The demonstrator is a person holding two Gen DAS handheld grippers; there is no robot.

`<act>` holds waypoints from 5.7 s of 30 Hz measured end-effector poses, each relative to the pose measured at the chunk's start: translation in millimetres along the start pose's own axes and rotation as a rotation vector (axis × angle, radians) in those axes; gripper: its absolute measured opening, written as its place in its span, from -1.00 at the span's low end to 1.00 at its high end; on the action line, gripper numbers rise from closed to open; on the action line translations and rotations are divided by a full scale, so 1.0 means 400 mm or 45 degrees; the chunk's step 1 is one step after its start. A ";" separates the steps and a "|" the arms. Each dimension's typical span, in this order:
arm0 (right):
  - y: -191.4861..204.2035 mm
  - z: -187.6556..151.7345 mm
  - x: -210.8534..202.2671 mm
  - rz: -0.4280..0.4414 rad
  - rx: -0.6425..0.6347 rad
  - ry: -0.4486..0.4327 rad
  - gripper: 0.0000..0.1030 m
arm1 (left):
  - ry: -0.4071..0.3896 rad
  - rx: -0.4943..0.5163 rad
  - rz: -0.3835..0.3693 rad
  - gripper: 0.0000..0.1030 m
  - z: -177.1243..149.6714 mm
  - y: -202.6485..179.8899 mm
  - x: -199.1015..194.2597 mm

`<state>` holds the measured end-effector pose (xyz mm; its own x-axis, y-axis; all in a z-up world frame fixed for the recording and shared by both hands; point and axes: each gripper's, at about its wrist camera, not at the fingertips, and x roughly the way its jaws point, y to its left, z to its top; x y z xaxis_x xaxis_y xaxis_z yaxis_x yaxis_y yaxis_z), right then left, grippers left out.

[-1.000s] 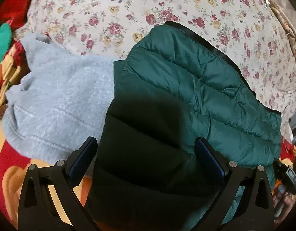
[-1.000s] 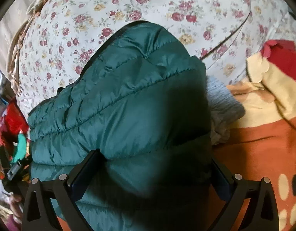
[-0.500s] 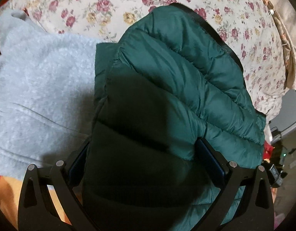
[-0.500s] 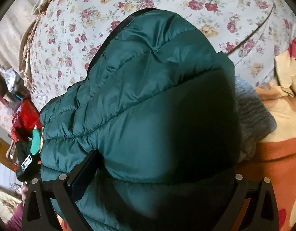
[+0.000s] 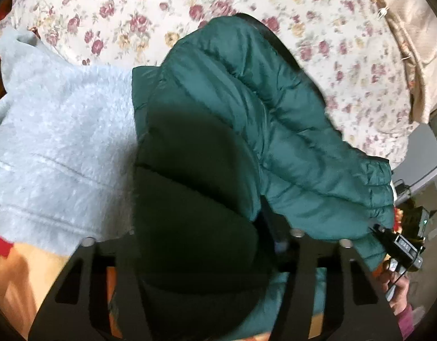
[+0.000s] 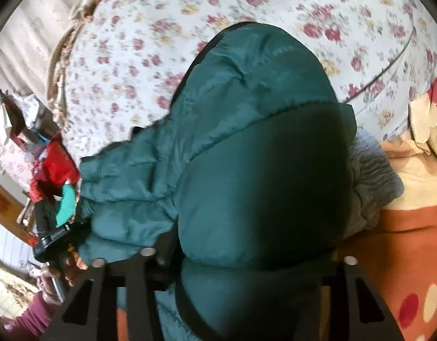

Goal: Fold large clothes

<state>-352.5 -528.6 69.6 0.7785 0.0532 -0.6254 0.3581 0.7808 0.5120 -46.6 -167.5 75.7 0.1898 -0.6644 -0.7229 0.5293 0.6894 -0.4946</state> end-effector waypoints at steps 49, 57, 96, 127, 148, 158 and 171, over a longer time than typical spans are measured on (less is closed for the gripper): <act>0.399 -0.433 -0.160 -0.398 -0.286 -0.073 0.84 | -0.229 0.334 0.485 0.97 -0.433 -0.229 -0.311; 0.417 -0.455 -0.154 -0.428 -0.314 -0.084 0.86 | -0.244 0.356 0.510 0.97 -0.451 -0.241 -0.312; 0.403 -0.453 -0.151 -0.427 -0.274 -0.067 0.96 | -0.234 0.397 0.558 0.97 -0.480 -0.255 -0.291; 0.396 -0.443 -0.135 -0.420 -0.273 -0.047 0.96 | -0.220 0.393 0.552 0.97 -0.484 -0.256 -0.276; 0.394 -0.439 -0.135 -0.415 -0.270 -0.049 0.96 | -0.216 0.393 0.553 0.97 -0.484 -0.254 -0.273; 0.391 -0.435 -0.134 -0.415 -0.266 -0.048 0.96 | -0.215 0.393 0.553 0.97 -0.485 -0.256 -0.272; 0.388 -0.434 -0.132 -0.414 -0.263 -0.048 0.96 | -0.217 0.399 0.554 0.97 -0.486 -0.259 -0.271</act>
<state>-427.5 -302.3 80.1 0.6612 -0.2381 -0.7114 0.4812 0.8621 0.1588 -282.7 -110.6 111.5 0.5625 -0.3932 -0.7273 0.5879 0.8087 0.0175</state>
